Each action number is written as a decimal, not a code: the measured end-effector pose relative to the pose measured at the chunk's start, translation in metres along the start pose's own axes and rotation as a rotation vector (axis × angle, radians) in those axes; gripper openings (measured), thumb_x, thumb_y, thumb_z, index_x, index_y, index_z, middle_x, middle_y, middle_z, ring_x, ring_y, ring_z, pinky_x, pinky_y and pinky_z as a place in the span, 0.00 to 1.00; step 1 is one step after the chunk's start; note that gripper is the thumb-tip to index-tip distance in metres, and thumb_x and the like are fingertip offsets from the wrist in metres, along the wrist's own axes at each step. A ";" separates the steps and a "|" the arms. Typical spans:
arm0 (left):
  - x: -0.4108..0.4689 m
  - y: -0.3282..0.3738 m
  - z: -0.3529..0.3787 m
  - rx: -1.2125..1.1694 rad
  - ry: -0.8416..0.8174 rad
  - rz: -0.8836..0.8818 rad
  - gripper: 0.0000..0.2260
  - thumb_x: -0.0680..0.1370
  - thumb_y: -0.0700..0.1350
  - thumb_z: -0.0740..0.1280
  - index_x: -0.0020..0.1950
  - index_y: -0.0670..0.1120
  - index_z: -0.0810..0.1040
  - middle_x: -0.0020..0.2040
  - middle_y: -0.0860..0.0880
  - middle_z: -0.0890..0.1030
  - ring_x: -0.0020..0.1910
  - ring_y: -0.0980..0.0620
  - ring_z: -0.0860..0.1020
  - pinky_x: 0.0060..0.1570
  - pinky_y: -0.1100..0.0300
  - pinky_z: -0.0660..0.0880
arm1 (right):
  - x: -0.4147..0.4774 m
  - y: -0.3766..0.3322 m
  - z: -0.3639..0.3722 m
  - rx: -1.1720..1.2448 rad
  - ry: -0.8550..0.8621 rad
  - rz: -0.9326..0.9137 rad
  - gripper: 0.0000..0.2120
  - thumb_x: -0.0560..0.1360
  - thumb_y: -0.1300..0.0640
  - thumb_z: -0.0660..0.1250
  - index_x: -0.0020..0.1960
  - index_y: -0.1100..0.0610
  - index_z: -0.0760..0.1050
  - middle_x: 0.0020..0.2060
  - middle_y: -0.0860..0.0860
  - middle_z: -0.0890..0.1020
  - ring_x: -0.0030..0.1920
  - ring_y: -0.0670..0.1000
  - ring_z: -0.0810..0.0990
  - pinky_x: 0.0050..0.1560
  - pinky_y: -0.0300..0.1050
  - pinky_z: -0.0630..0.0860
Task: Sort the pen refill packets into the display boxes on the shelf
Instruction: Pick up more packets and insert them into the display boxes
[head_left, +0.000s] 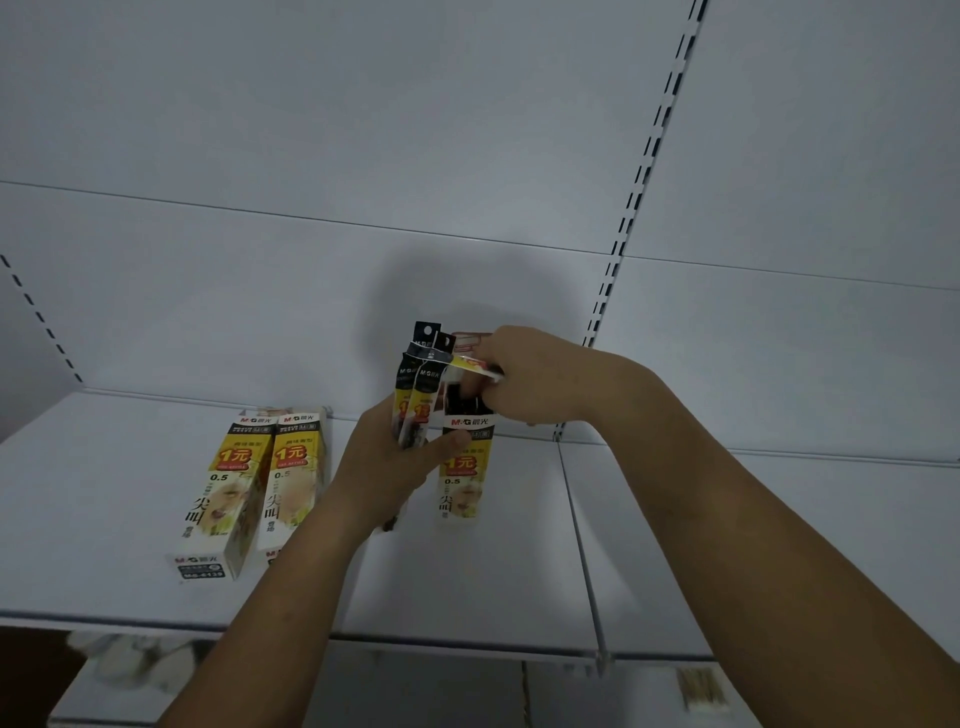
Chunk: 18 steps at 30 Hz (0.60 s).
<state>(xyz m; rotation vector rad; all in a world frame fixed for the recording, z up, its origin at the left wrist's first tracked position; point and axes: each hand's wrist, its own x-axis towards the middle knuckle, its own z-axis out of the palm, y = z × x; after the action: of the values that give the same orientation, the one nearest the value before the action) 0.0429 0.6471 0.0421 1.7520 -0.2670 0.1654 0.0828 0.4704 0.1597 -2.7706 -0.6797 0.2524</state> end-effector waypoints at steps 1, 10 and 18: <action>0.000 0.000 0.000 0.002 0.000 0.003 0.10 0.78 0.40 0.76 0.57 0.48 0.82 0.35 0.63 0.83 0.30 0.65 0.78 0.31 0.70 0.72 | -0.001 -0.001 -0.001 0.015 -0.015 0.004 0.10 0.78 0.64 0.63 0.53 0.64 0.82 0.43 0.61 0.83 0.34 0.55 0.83 0.37 0.53 0.84; -0.001 0.003 0.001 -0.002 -0.015 0.010 0.11 0.79 0.41 0.75 0.60 0.51 0.82 0.35 0.62 0.83 0.29 0.62 0.76 0.31 0.68 0.73 | -0.004 -0.012 -0.003 0.000 -0.113 0.064 0.13 0.80 0.66 0.60 0.38 0.59 0.73 0.30 0.55 0.74 0.24 0.50 0.75 0.26 0.40 0.73; 0.000 0.003 0.001 -0.028 -0.010 -0.024 0.09 0.78 0.41 0.75 0.57 0.49 0.82 0.34 0.63 0.83 0.30 0.64 0.78 0.29 0.68 0.72 | -0.020 0.003 -0.002 0.212 0.060 -0.026 0.09 0.84 0.57 0.63 0.53 0.59 0.82 0.43 0.61 0.84 0.35 0.56 0.85 0.47 0.56 0.83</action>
<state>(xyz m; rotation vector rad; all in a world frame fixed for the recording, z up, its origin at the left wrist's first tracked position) 0.0423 0.6456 0.0445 1.7284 -0.2541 0.1351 0.0670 0.4583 0.1623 -2.5555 -0.6345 0.2217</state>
